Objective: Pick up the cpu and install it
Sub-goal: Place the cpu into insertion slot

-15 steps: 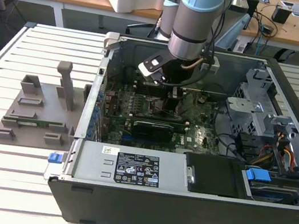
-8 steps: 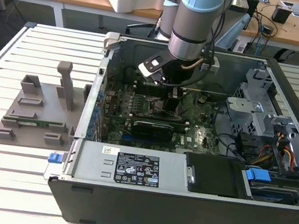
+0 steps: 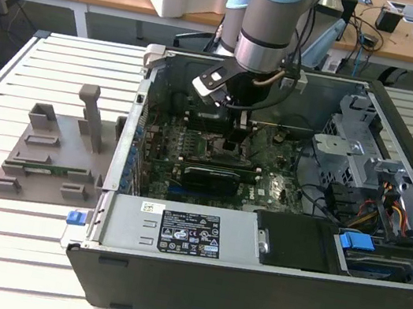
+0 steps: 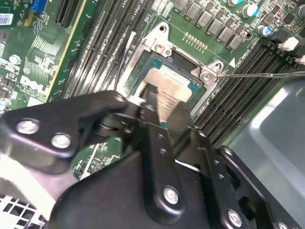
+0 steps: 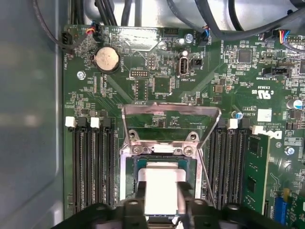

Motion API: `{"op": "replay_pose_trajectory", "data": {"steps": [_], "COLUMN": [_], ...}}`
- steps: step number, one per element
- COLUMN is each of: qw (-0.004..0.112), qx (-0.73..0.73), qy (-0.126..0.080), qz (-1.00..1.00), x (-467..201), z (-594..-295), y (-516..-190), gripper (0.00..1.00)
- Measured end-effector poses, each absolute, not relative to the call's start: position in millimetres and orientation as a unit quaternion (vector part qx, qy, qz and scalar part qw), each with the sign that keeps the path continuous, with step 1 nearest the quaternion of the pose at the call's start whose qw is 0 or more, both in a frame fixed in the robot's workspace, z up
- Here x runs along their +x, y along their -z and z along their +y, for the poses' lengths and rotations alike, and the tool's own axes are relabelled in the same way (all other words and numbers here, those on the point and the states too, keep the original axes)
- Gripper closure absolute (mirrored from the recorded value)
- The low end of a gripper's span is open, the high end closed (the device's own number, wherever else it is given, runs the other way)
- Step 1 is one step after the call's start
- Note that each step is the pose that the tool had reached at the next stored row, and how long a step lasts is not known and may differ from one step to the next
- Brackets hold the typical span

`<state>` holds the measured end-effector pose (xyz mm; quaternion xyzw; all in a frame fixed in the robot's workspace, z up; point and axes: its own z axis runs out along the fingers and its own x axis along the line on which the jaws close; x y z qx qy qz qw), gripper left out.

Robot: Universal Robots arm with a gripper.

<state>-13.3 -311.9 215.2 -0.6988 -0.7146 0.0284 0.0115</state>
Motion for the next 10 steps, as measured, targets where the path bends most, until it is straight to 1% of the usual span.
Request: {"op": "replay_pose_trajectory", "data": {"steps": [1, 2, 5, 10], "qw": [0.012, 0.012, 0.011, 0.011], "qx": [-0.699, -0.698, -0.695, -0.681], "qy": [-0.028, -0.028, -0.028, -0.028], "qz": [-0.715, -0.715, -0.719, -0.732], "x": [-13.4, -13.5, -18.3, -20.2], "z": [-312.4, -312.9, -314.4, -314.6], "y": [-215.1, -215.1, -212.8, -209.6], "gripper": [0.71, 0.71, 0.89, 0.89]}}
